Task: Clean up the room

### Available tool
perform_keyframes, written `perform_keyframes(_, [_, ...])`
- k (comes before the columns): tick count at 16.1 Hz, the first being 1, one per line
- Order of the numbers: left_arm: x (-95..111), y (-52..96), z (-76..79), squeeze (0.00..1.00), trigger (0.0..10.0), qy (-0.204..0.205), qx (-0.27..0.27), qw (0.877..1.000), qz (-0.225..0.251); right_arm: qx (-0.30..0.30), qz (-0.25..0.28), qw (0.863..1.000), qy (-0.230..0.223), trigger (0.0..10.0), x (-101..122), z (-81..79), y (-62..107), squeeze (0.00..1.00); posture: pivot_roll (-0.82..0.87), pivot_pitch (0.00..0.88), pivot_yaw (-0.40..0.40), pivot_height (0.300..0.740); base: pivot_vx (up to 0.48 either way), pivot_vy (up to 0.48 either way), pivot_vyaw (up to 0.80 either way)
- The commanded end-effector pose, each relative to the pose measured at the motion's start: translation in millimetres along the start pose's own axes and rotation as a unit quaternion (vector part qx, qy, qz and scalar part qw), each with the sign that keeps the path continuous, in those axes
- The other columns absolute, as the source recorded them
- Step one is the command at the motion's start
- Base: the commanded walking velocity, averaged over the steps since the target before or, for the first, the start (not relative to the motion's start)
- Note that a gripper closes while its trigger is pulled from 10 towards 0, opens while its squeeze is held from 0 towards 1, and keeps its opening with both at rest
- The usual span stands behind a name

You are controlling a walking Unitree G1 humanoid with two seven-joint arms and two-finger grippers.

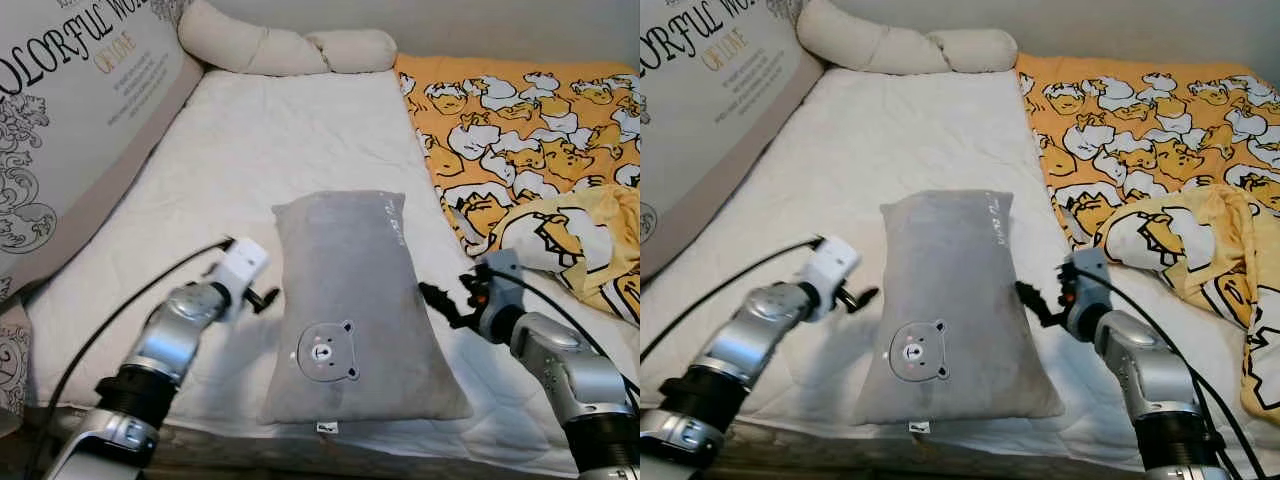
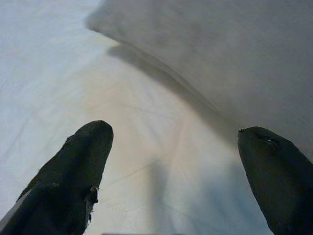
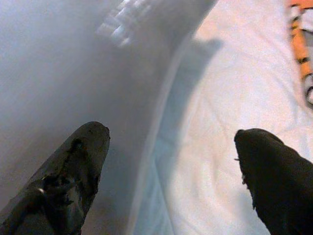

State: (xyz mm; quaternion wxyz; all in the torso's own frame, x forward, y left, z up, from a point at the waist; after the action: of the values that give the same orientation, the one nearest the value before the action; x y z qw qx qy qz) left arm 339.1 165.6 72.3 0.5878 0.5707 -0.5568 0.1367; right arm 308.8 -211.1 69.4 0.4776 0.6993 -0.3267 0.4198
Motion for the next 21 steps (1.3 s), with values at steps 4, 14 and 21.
perform_keyframes(4, [0, 2.4, 2.1, 1.00, 10.0, 0.191, -0.065, 0.979, 0.028, 0.003, 0.047, 0.988, -0.147, 10.0, 1, 12.6, -3.1, 1.00, 0.07, 0.000, 0.020, 0.740, 0.000, 0.000, 0.00])
perform_keyframes(14, [12, -25.5, 65.6, 0.00, 10.0, 0.287, -0.232, 0.929, 0.001, 0.103, -0.127, 0.967, -0.198, 10.0, -65, -27.7, -24.5, 0.00, 0.07, 0.000, 0.020, 0.740, 0.000, 0.000, 0.00])
perform_keyframes(21, [9, -11.7, 24.1, 0.00, 10.0, 0.243, -0.219, 0.944, 0.031, 0.115, -0.031, 0.965, -0.233, 10.0, -34, -2.1, -14.1, 0.00, 0.08, 0.000, 0.018, 0.740, 0.000, 0.000, 0.00])
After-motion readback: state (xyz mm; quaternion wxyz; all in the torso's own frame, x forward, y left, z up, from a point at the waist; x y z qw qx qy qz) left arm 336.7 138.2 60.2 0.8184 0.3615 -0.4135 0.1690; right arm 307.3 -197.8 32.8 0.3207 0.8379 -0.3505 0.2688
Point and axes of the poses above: a point about 5 cm out from each wrist's last joint towards the gripper, its own y axis pointing back from the gripper into the wrist, its own x axis along the axis of the wrist's last joint, z = x × y, the point moved 2 cm from there along -y, pointing out of the wrist towards the gripper
